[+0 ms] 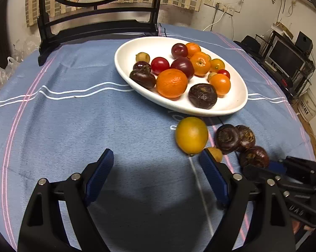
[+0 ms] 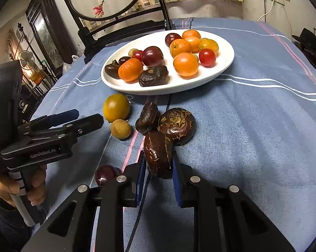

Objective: Organize fruits
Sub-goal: 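Grasp a dark brown date with the right tool while the left tool grasps a large yellow fruit, then carry the date and yellow fruit over the plate and open both tools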

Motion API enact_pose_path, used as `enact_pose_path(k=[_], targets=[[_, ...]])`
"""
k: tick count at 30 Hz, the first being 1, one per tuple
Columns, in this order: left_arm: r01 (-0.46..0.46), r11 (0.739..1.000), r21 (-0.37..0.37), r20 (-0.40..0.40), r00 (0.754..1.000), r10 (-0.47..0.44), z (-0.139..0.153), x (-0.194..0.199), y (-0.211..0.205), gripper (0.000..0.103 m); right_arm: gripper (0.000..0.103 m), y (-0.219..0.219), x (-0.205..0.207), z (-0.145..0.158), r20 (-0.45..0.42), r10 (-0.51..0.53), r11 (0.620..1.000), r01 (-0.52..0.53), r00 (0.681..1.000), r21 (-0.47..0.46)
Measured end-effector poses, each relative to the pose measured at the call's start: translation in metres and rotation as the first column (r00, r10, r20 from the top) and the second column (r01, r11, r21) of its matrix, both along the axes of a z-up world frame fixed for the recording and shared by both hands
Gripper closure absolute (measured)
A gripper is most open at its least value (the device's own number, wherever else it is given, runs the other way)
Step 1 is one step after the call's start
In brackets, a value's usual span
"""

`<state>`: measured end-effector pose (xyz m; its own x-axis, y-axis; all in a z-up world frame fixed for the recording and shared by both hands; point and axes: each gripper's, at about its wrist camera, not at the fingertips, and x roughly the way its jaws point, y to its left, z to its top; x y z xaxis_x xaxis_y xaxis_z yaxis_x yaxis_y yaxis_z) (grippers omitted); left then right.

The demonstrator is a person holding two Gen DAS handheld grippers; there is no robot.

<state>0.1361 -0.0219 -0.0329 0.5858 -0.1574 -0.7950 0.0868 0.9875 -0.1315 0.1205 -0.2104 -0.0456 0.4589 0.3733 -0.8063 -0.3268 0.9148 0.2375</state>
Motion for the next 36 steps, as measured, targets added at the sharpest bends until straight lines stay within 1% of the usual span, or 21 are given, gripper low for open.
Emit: enact_pose_path(k=[2,4,6,8,10,12,13,14,15,17,20,21,25,27,30,33,34,35,36], targets=[[0.003,1.000,-0.006,-0.012,1.000,-0.003,-0.001,0.004,-0.003,0.021,0.076,0.000,0.000,-0.001,0.003,-0.007,1.000,0.007,1.000,0.007],[0.011,1.000,0.003,-0.023,1.000,-0.011,-0.002,0.007,-0.009,0.021,0.075,0.001,0.001,-0.001,0.011,-0.010,1.000,0.010,1.000,0.005],[0.007,1.000,0.012,-0.014,1.000,-0.007,-0.003,0.011,-0.012,0.021,0.076,0.002,0.002,-0.002,0.015,-0.012,1.000,0.012,1.000,0.000],[0.003,1.000,0.013,-0.012,1.000,-0.003,-0.003,0.015,-0.013,0.021,0.079,0.000,0.000,0.000,0.029,-0.029,1.000,0.029,0.999,0.000],[0.000,1.000,0.007,-0.012,1.000,0.000,-0.002,0.019,-0.015,0.021,0.079,0.000,-0.001,0.002,0.046,-0.044,0.999,0.044,0.998,-0.015],[0.009,1.000,0.007,-0.005,1.000,-0.009,-0.001,0.023,-0.019,0.022,0.079,-0.001,0.000,0.002,0.034,-0.037,0.999,0.037,0.999,0.001],[0.010,1.000,0.010,-0.003,1.000,-0.010,-0.001,0.024,-0.021,0.024,0.079,-0.001,0.000,0.001,0.031,-0.035,0.999,0.035,0.999,0.001],[0.013,1.000,0.009,-0.003,1.000,-0.013,-0.001,0.025,-0.022,0.030,0.079,0.000,0.000,0.000,0.030,-0.034,0.999,0.034,0.999,-0.004],[0.019,1.000,-0.002,-0.008,1.000,-0.019,-0.001,0.029,-0.023,0.034,0.079,0.001,0.000,0.000,0.027,-0.032,0.999,0.032,0.999,-0.007],[0.024,0.999,-0.031,-0.028,0.999,-0.025,-0.003,0.035,-0.025,0.050,0.079,0.000,0.000,-0.001,0.022,-0.031,1.000,0.031,0.999,-0.003],[0.059,0.998,-0.024,-0.025,0.998,-0.060,-0.002,0.035,-0.030,0.063,0.079,-0.003,0.002,0.000,0.018,-0.040,0.999,0.040,0.999,0.011],[0.079,0.997,-0.027,-0.022,0.997,-0.079,-0.001,0.033,-0.031,0.065,0.079,-0.003,0.002,0.000,0.018,-0.043,0.999,0.042,0.999,0.014],[0.071,0.995,-0.075,-0.044,0.996,-0.075,0.000,0.028,-0.023,0.066,0.079,-0.005,0.001,0.002,0.023,-0.045,0.999,0.044,0.999,0.024],[0.061,0.995,-0.078,-0.051,0.997,-0.065,-0.001,0.024,-0.017,0.066,0.079,-0.005,0.000,0.002,0.028,-0.046,0.999,0.045,0.999,0.025],[0.074,0.994,-0.085,-0.055,0.995,-0.079,-0.001,0.017,-0.012,0.066,0.079,-0.007,0.000,0.004,0.033,-0.051,0.998,0.050,0.998,0.030],[0.074,0.992,-0.098,-0.064,0.995,-0.080,-0.003,0.018,-0.009,0.063,0.079,-0.006,0.000,0.003,0.031,-0.049,0.998,0.048,0.998,0.029],[0.069,0.993,-0.095,-0.070,0.995,-0.076,-0.005,0.019,-0.010,0.061,0.079,-0.006,-0.001,0.003,0.031,-0.048,0.998,0.047,0.998,0.030],[0.070,0.994,-0.079,-0.090,0.993,-0.077,-0.010,0.021,-0.014,0.061,0.079,-0.005,-0.001,0.002,0.030,-0.046,0.999,0.045,0.998,0.028],[0.079,0.996,-0.048,-0.070,0.994,-0.082,-0.010,0.021,-0.019,0.061,0.079,-0.005,-0.001,0.002,0.029,-0.045,0.999,0.044,0.999,0.026]])
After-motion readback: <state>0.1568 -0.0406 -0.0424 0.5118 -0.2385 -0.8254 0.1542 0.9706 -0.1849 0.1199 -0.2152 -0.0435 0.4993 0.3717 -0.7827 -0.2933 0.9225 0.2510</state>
